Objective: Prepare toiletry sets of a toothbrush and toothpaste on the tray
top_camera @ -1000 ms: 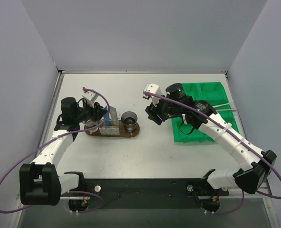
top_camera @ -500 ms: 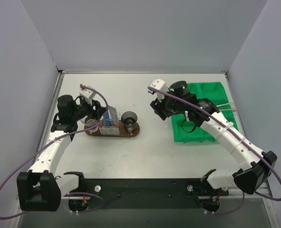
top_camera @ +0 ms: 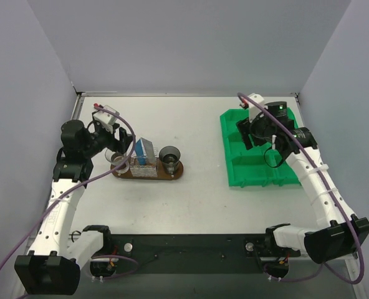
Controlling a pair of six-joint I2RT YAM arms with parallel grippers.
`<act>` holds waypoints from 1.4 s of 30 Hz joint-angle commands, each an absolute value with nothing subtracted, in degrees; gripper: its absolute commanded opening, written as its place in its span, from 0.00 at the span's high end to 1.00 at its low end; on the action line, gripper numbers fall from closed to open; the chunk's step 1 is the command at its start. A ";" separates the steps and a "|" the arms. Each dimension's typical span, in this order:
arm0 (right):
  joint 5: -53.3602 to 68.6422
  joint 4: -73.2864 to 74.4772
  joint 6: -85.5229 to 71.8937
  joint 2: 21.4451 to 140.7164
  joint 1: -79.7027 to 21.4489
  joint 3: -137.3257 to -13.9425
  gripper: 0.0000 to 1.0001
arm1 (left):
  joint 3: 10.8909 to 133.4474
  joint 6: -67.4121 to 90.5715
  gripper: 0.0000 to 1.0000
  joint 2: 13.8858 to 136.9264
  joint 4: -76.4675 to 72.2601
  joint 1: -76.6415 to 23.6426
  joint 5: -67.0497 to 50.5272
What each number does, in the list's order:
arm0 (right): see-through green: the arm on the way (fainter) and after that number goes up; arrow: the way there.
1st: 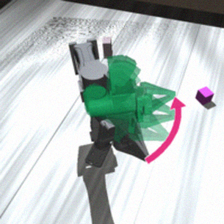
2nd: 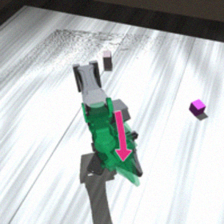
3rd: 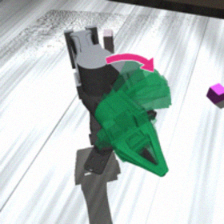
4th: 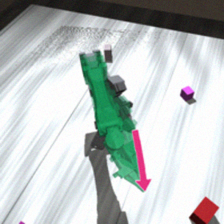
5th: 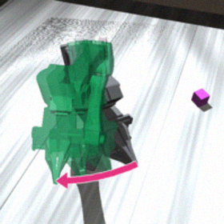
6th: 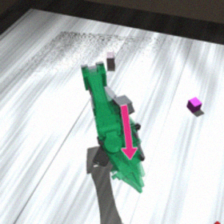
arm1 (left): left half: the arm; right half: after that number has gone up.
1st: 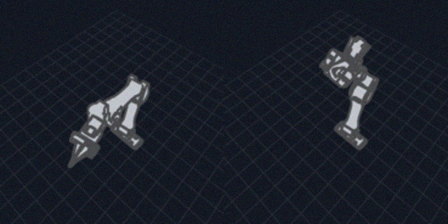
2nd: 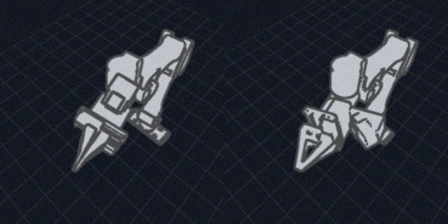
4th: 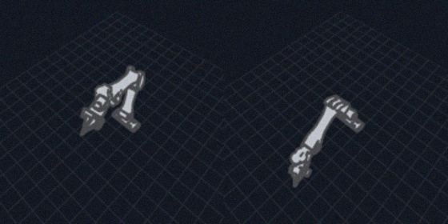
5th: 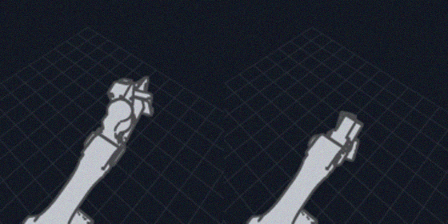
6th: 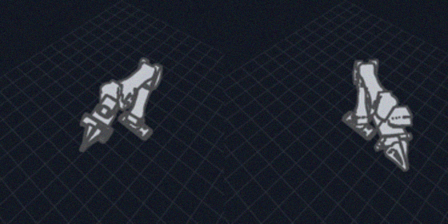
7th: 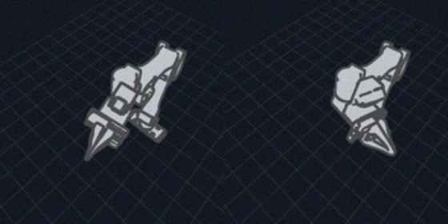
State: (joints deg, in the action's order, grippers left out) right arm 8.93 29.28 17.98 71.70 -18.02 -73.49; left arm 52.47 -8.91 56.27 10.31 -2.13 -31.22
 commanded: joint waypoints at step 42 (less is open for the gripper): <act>4.39 35.34 13.63 104.59 18.54 -92.11 0.47 | 69.08 -17.67 0.17 62.84 26.72 -1.85 -33.22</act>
